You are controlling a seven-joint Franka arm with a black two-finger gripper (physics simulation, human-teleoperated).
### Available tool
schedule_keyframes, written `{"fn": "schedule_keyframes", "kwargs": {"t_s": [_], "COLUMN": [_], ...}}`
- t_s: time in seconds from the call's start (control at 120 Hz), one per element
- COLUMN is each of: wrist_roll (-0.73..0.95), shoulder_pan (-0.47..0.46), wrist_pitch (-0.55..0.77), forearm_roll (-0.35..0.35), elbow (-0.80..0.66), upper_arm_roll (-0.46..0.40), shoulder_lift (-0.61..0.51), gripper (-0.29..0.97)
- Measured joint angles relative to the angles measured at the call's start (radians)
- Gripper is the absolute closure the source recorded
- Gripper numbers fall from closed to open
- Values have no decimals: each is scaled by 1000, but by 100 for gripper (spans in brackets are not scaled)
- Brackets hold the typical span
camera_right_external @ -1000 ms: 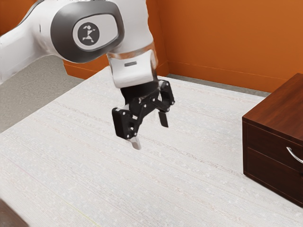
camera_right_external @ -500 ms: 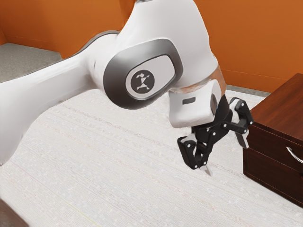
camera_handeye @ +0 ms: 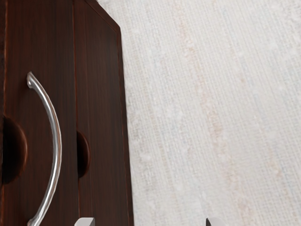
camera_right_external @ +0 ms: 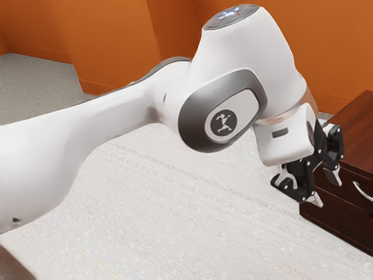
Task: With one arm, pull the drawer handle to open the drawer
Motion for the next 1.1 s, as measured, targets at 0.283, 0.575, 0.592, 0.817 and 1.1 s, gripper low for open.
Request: {"fn": "schedule_keyframes", "kwargs": {"t_s": [0.283,0.575,0.592,0.817,1.1], "wrist_roll": [-18,-28,-29,-31,-37], "shoulder_pan": [-59,-62,-63,-82,-108], "wrist_pitch": [50,94,97,129,145], "forearm_roll": [39,57,57,58,76], "elbow": [86,113,113,115,21], "upper_arm_roll": [16,18,18,43,61], "shoulder_lift": [107,154,156,185,121], "gripper": [44,44,44,46,71]}}
